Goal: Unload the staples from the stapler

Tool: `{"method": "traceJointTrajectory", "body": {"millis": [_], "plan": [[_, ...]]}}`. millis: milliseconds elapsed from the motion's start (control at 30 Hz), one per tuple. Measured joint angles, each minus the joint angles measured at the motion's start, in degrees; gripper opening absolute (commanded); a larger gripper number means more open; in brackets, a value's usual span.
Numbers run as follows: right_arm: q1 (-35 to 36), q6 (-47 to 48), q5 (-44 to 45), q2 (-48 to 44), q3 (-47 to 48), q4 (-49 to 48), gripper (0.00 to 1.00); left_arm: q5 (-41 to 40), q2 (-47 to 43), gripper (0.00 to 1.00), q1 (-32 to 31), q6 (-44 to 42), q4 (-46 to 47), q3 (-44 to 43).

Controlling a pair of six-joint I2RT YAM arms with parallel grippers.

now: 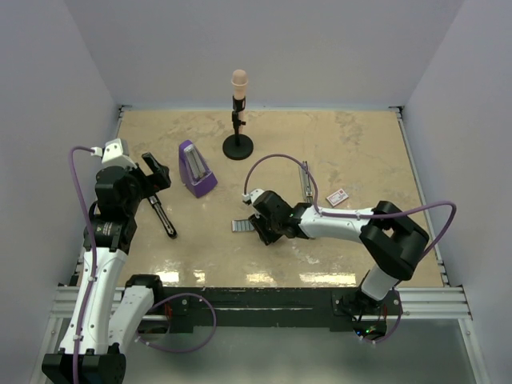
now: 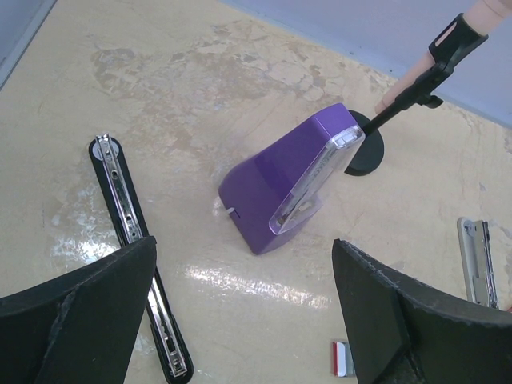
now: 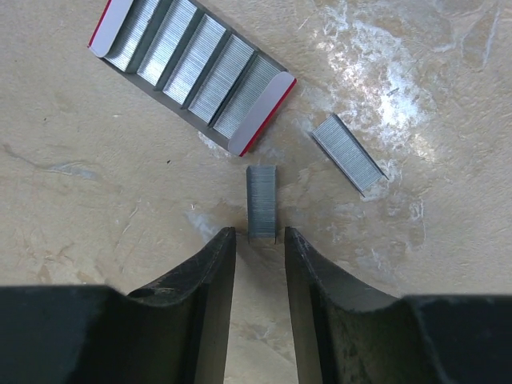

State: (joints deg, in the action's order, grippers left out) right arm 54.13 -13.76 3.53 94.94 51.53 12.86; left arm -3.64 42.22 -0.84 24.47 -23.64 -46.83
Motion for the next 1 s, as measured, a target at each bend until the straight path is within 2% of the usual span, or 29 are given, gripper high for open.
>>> {"method": "traceJointTrajectory", "body": {"millis": [133, 367, 500, 667, 1000], "plan": [[0.63, -0.17, 0.42, 0.26, 0.07, -0.09, 0.24, 0.09, 0.0, 0.93, 0.0, 0.0, 0.04, 0.0], [0.74, -0.42, 0.46, 0.31, 0.09, -0.31, 0.21, 3.5, 0.07, 0.84, -0.87, -0.15, 0.79, 0.02], [0.74, -0.87, -0.02, -1.11, 0.02, -0.5, 0.19, 11.52, 0.85, 0.82, -1.31, -0.28, 2.6, 0.42], [0.39, -2.71, -1.9, -8.11, -0.59, -2.51, 0.19, 22.56, 1.55, 0.8, -1.51, 0.02, 3.63, 0.83], [-3.82, -12.26, -14.12, -22.03, -6.34, -21.79, 0.21, 46.29, 1.81, 0.79, -1.77, 10.4, 21.77, 10.27]]}}
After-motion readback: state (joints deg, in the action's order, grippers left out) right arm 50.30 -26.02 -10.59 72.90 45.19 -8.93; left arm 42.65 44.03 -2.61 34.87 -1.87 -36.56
